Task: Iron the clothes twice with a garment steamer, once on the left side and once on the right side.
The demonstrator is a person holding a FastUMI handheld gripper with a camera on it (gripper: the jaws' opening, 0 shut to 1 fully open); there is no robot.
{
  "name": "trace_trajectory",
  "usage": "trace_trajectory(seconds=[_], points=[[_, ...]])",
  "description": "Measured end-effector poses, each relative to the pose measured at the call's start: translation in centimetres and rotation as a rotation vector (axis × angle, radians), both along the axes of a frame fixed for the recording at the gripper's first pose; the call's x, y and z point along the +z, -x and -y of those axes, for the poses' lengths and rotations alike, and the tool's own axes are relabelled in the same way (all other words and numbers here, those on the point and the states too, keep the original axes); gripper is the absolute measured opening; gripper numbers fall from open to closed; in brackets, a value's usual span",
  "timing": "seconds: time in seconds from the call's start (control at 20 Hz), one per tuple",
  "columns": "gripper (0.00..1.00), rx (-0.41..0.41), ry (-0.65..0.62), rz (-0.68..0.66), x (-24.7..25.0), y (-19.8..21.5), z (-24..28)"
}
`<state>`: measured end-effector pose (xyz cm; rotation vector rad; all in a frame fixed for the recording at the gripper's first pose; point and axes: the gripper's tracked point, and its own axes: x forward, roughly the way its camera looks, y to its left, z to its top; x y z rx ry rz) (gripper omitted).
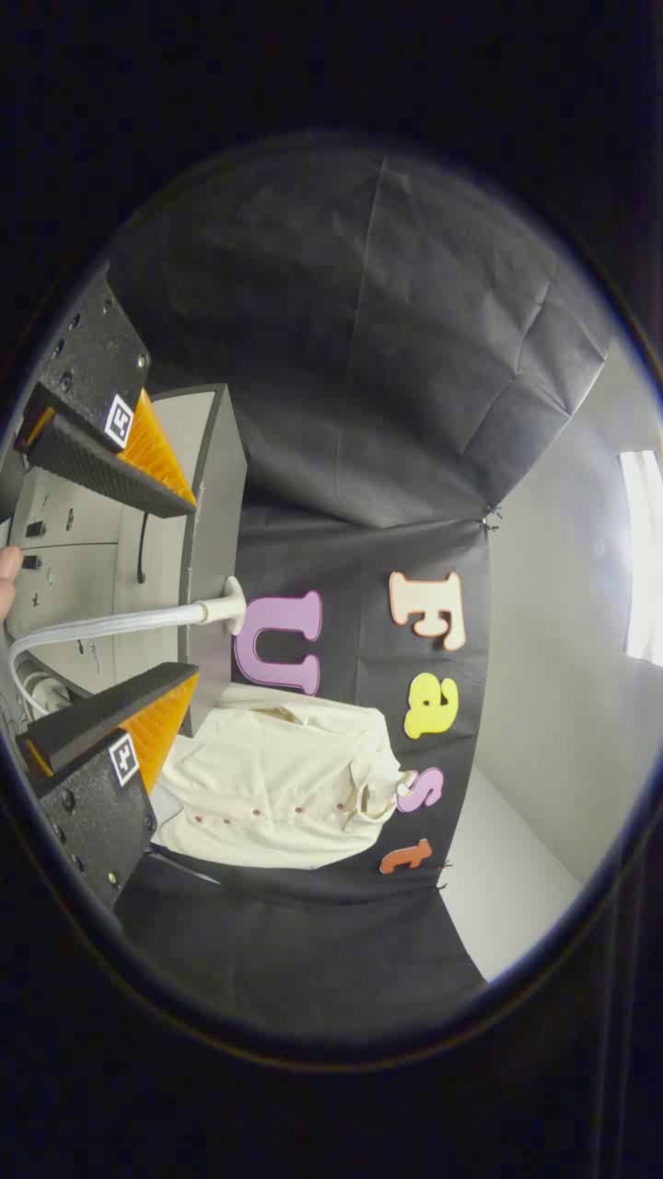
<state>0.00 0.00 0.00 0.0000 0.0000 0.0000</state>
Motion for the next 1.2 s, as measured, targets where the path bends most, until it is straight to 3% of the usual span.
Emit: trace_trajectory(seconds=[1.2], points=[[0.96, 0.001, -0.027, -0.037, -1.6, -2.3, -0.2]])
